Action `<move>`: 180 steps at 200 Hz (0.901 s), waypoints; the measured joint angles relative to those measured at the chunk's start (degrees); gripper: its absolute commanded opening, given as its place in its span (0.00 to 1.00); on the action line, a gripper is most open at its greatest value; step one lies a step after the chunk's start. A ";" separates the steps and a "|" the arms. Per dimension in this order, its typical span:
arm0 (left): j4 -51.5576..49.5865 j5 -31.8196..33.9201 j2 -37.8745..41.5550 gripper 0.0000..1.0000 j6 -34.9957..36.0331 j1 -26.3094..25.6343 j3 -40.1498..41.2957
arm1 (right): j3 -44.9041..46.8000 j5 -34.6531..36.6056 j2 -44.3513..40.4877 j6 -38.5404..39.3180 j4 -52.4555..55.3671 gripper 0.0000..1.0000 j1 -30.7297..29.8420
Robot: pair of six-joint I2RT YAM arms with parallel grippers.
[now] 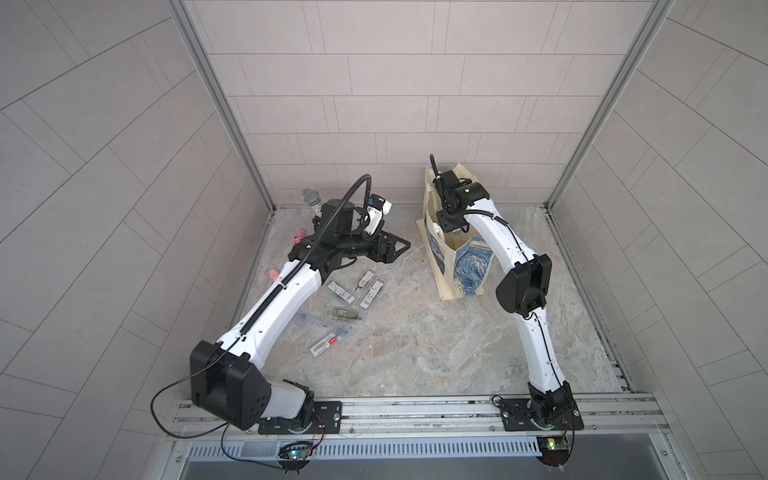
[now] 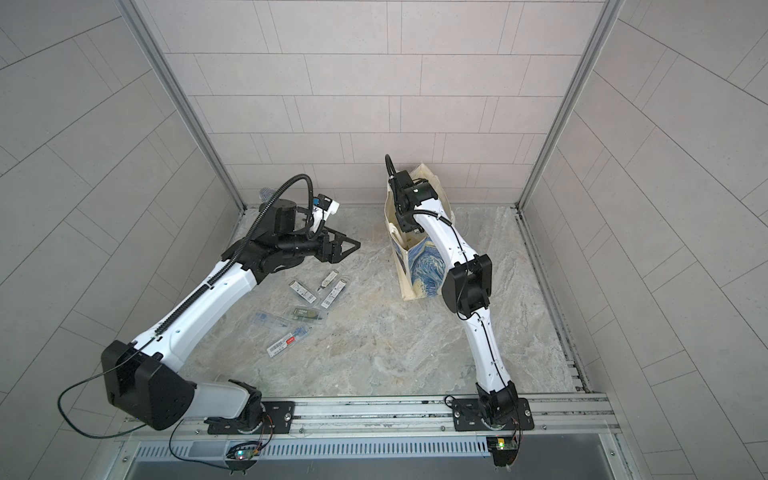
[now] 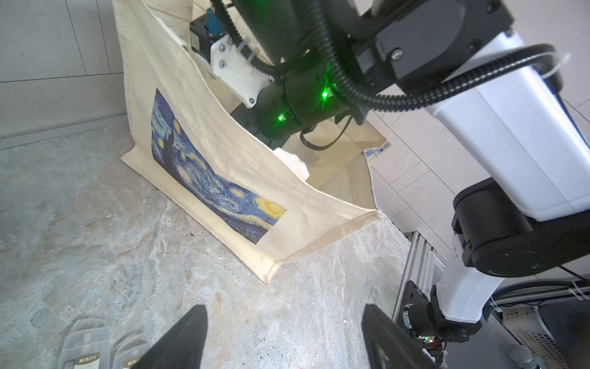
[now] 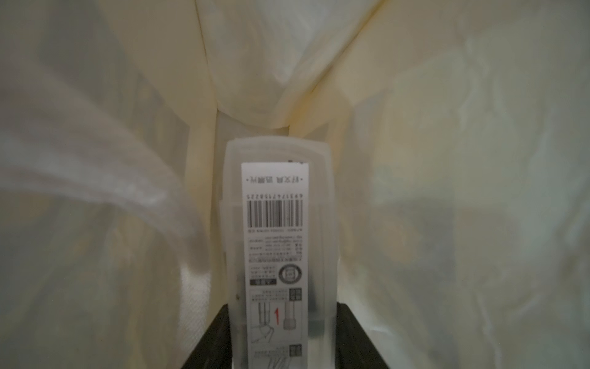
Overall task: Put the compass set into the canvas bag
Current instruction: Place the compass set in the canvas bag.
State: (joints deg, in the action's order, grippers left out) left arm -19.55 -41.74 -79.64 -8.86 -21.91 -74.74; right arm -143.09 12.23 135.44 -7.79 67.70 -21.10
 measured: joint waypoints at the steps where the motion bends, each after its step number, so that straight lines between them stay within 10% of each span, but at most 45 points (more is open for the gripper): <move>1: -0.02 0.02 0.02 0.81 0.04 -0.02 0.00 | 0.00 -0.02 0.13 -0.04 0.00 0.00 0.09; 119: -0.57 0.66 -0.09 0.82 1.86 -0.02 0.35 | 0.15 -3.26 9.25 -2.36 -0.63 0.00 2.97; 180: -0.68 0.81 -0.09 0.82 2.29 -0.02 0.57 | 0.37 -4.11 10.16 -2.56 -0.63 0.36 2.95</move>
State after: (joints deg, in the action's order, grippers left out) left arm -20.23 -40.93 -79.72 -6.57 -21.93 -74.17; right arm -142.71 8.12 145.60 -10.35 67.07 -18.15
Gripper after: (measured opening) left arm 0.816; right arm 0.453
